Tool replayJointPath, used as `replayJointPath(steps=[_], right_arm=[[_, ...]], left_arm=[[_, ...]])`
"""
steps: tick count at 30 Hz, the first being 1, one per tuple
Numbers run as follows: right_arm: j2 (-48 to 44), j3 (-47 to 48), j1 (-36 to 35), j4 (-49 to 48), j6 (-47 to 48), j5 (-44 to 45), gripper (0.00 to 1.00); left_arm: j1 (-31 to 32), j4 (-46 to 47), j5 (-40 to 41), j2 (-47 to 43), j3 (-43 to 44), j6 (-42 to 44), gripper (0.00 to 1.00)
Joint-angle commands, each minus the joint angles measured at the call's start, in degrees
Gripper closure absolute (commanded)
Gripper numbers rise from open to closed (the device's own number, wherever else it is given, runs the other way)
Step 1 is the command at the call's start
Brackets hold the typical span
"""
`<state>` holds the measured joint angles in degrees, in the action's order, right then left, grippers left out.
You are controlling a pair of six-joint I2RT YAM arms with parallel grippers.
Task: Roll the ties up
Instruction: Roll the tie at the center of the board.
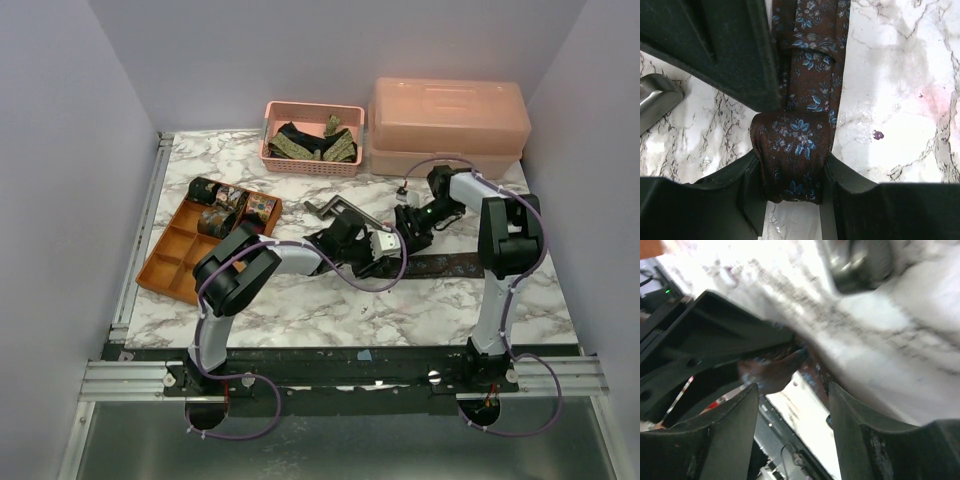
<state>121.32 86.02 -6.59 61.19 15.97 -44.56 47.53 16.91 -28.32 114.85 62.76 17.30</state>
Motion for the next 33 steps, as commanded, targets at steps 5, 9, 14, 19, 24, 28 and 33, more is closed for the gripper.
replayJointPath(steps=[5, 9, 14, 19, 24, 28, 33], right_arm=[[-2.26, -7.42, -0.27, -0.23, -3.42, -12.89, 0.39], [0.06, -5.53, -0.35, -1.48, -4.76, -12.36, 0.40], [-1.66, -3.14, 1.76, 1.72, -2.87, -7.43, 0.40], [-1.18, -3.03, 1.70, 2.92, -2.32, -9.03, 0.40], [0.21, -5.27, -0.27, -1.22, -5.42, -11.77, 0.41], [1.38, -5.62, -1.06, -2.02, -5.30, -10.21, 0.49], [2.06, -8.64, -0.50, -4.29, -5.31, -2.06, 0.97]], left_arm=[[0.36, -14.84, 6.09, 4.68, -0.65, 7.98, 0.85], [0.80, -16.54, 7.84, 5.19, 0.39, 9.92, 0.84], [0.81, -18.91, 8.25, 5.85, 2.01, 8.53, 0.84], [0.91, -19.19, 7.85, 6.27, 2.10, 7.53, 0.84], [1.14, -19.82, 8.45, 6.26, 2.20, 8.92, 0.83], [1.08, -20.33, 8.24, 6.44, 2.61, 9.50, 0.82], [0.94, -20.42, 6.76, 6.36, 3.59, 7.89, 0.80]])
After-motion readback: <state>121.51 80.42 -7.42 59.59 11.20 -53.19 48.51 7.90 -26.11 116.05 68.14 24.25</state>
